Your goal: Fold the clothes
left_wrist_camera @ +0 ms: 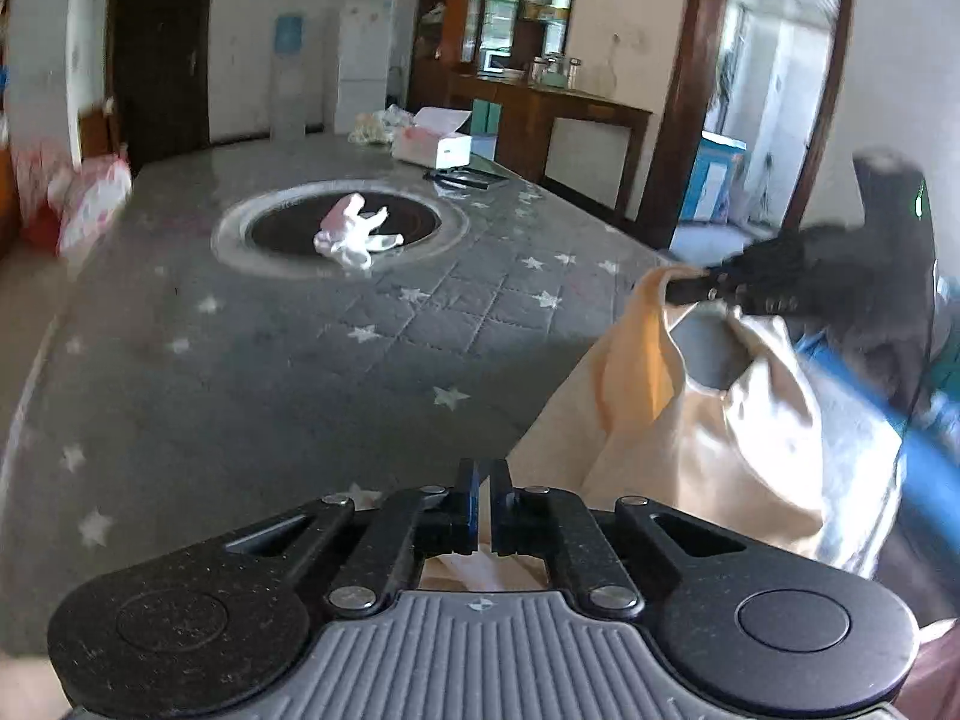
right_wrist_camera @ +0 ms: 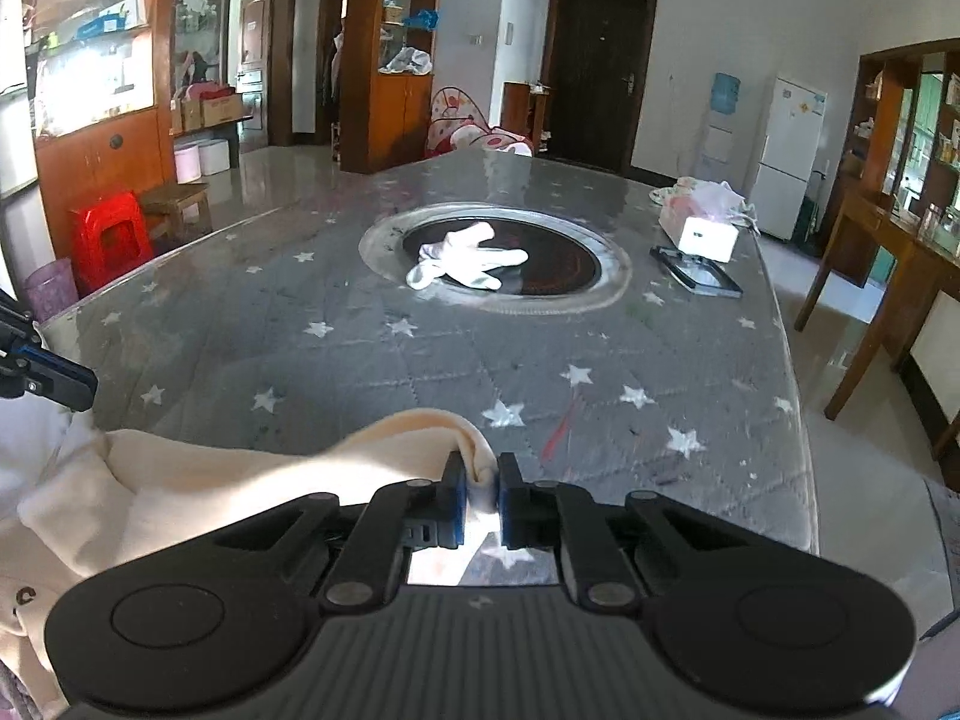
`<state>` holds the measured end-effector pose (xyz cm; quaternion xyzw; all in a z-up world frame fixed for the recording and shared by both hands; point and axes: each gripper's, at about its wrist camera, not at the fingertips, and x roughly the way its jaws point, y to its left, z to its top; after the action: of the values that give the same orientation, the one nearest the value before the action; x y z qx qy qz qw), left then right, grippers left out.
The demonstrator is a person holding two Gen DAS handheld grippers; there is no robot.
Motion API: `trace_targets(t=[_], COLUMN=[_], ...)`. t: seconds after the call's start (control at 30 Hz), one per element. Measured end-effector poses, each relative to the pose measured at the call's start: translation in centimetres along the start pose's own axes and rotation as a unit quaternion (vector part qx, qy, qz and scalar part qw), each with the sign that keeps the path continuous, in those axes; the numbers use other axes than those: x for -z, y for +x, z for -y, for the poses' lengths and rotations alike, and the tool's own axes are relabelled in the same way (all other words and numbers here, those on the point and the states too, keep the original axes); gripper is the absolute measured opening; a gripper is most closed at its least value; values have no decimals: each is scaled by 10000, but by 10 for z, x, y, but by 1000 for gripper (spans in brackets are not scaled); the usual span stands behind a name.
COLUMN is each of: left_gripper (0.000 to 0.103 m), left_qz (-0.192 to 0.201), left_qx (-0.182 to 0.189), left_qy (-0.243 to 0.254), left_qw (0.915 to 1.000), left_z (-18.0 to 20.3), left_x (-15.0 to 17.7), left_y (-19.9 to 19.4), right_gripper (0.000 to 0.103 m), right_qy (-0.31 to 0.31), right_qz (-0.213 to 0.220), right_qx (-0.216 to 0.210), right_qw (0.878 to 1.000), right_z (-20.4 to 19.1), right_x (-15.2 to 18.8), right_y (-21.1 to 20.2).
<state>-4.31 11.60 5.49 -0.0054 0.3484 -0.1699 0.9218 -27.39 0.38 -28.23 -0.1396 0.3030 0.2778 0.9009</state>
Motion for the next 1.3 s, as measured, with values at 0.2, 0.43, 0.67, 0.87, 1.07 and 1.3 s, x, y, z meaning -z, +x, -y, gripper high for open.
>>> trace_targets(t=[0.2, 0.43, 0.67, 0.87, 1.07, 1.3], left_gripper=[32, 36, 12, 8, 6, 6], left_qz=[-291, -408, -252, 172, 653, 498], left_qx=[202, -182, -654, -899, -1481, -1937], left_qy=[-104, 9, 737, 762, 484, 237], left_qw=[9993, 9990, 9948, 9929, 9856, 9795], left_z=[20, 34, 53, 37, -9, -68], left_x=[14, 27, 29, 3, -47, -90], left_y=[5, 16, 16, 3, 6, 59], right_gripper=[10, 10, 10, 10, 9, 8], right_qy=[30, 75, 129, 144, 286, 683], right_qz=[-72, -127, -110, -8, 136, -6], right_qx=[-47, -74, -51, -4, 71, 158], right_qw=[10000, 9999, 9998, 9999, 9995, 9975], right_z=[0, 2, 4, 8, 15, 30], right_x=[3, 11, 12, 1, -28, -61], right_y=[8, 9, 9, 8, 19, 68])
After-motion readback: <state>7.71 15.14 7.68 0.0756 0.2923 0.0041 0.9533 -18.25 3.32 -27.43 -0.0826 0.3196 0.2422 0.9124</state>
